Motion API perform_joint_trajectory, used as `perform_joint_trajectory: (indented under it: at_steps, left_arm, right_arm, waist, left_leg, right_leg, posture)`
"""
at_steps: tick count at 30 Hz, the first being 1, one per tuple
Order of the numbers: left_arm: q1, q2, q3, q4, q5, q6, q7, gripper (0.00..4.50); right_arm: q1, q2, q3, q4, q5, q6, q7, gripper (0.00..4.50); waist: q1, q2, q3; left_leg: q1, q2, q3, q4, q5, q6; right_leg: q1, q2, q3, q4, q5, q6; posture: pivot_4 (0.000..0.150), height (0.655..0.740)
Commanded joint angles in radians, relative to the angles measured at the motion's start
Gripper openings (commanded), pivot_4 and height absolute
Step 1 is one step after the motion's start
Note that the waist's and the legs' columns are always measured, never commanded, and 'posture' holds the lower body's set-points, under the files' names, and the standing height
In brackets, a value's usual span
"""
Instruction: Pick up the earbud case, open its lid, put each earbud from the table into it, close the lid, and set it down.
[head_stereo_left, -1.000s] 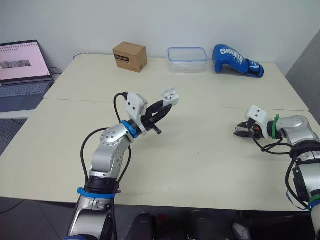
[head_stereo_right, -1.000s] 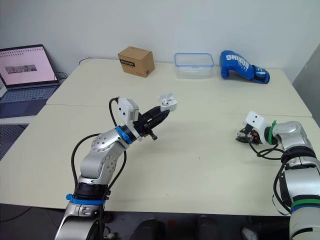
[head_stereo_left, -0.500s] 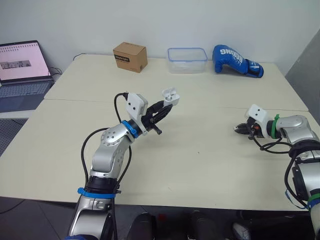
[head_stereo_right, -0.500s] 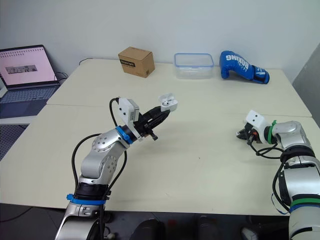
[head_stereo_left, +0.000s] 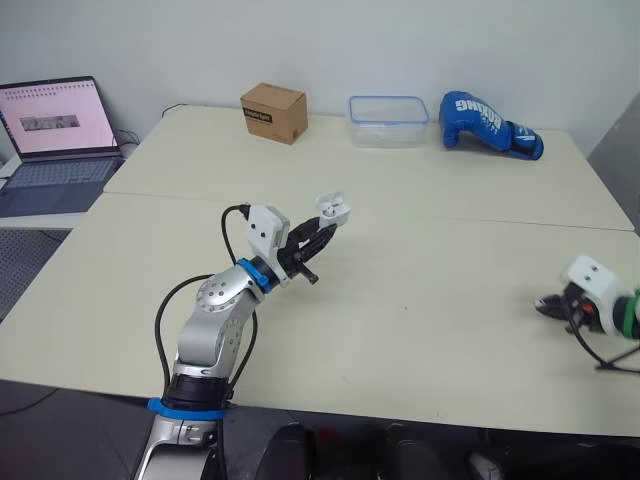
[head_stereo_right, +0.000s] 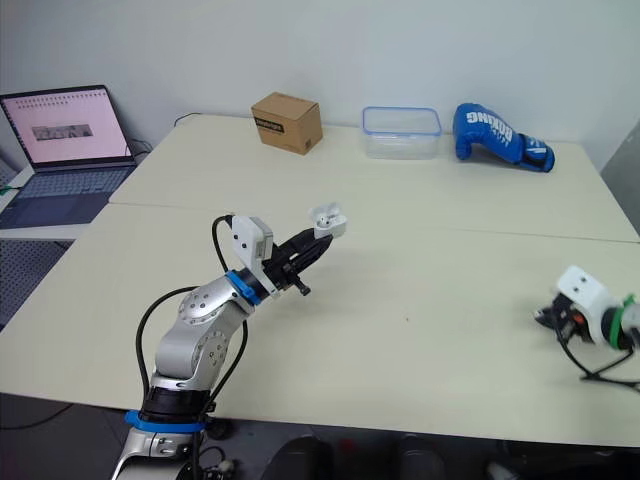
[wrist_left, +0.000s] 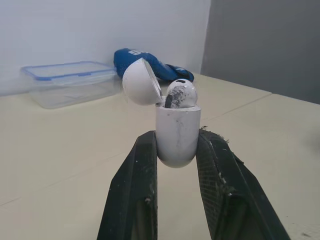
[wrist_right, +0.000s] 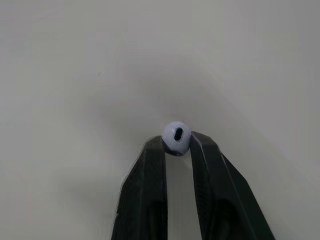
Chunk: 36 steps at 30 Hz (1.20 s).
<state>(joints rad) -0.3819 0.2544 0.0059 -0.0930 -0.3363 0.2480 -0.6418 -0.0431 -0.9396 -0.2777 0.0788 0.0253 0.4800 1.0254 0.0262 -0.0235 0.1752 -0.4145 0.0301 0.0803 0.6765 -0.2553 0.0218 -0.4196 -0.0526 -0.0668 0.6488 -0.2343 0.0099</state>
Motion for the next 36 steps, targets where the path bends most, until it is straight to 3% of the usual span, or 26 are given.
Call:
perform_joint_trajectory:
  at_steps: [1,5,6,8,12,17,27,36]
  left_arm:
    - [-0.002,-0.005,-0.007,-0.046,-0.017,-0.004,0.002,0.73]
    - [-0.047,-0.012,-0.018,-0.001,-0.014,-0.011,-0.018,0.73]
    - [-0.059,-0.012,-0.018,0.010,-0.014,-0.012,-0.021,0.73]
    - [-0.076,-0.011,-0.020,0.025,-0.015,-0.015,-0.029,0.73]
    - [-0.080,-0.010,-0.019,0.033,-0.016,-0.017,-0.038,0.73]
    - [-0.066,-0.009,-0.018,0.025,-0.017,-0.017,-0.038,0.73]
    - [-0.026,-0.009,-0.013,-0.014,-0.015,-0.014,-0.020,0.73]
    - [-0.003,-0.011,-0.018,-0.044,-0.015,-0.003,0.000,0.73]
  right_arm:
    - [0.140,0.044,-0.123,-0.234,0.014,0.185,-0.105,0.31]
    - [0.218,0.119,-0.126,-0.345,0.017,0.246,-0.198,0.31]
    - [0.219,0.125,-0.120,-0.352,0.020,0.251,-0.208,0.87]
    - [0.217,0.125,-0.114,-0.356,0.021,0.249,-0.224,1.27]
    - [0.236,0.079,-0.113,-0.362,0.031,0.221,-0.199,2.68]
    - [0.233,-0.034,-0.096,-0.341,0.057,0.170,-0.108,2.68]
    - [0.061,-0.220,0.055,-0.195,0.076,0.043,0.057,2.68]
    - [-0.114,-0.214,0.136,-0.131,0.185,0.411,0.062,2.68]
  waist:
    - [0.000,0.001,0.000]
    - [-0.004,0.000,-0.001]
    - [-0.004,0.000,-0.001]
    - [-0.004,0.000,-0.001]
    - [-0.004,0.000,-0.001]
    - [-0.004,0.000,-0.001]
    - [-0.003,0.000,-0.001]
    - [-0.003,0.000,-0.001]
  left_leg:
    - [0.000,0.000,0.000,0.000,0.000,0.000]
    - [0.001,0.000,0.001,0.001,0.001,0.001]
    - [0.002,-0.001,0.001,0.001,0.001,0.002]
    - [0.002,-0.001,0.001,0.001,0.001,0.002]
    - [0.001,0.000,0.002,0.001,0.001,0.002]
    - [0.000,0.000,0.001,0.001,0.001,0.002]
    - [0.000,0.000,0.001,0.001,0.001,0.002]
    - [0.000,0.001,0.001,0.002,0.001,0.002]
  right_leg:
    - [0.000,0.000,0.000,0.000,0.000,0.001]
    - [0.001,0.000,0.001,0.000,0.001,0.003]
    - [0.001,0.001,0.001,0.000,0.001,0.003]
    - [0.001,0.001,0.002,0.000,0.001,0.003]
    - [0.000,0.004,0.003,-0.001,0.000,0.003]
    - [0.000,0.004,0.003,-0.001,0.000,0.003]
    - [0.000,0.008,0.003,-0.001,0.000,0.003]
    - [0.000,0.004,0.003,-0.001,0.001,0.002]
  posture:
    - [0.150,0.7400]
    - [0.150,0.7400]
    - [0.150,0.7400]
    - [0.150,0.7400]
    - [0.150,0.7400]
    - [0.150,0.7400]
    - [0.150,0.7400]
    - [0.150,0.7400]
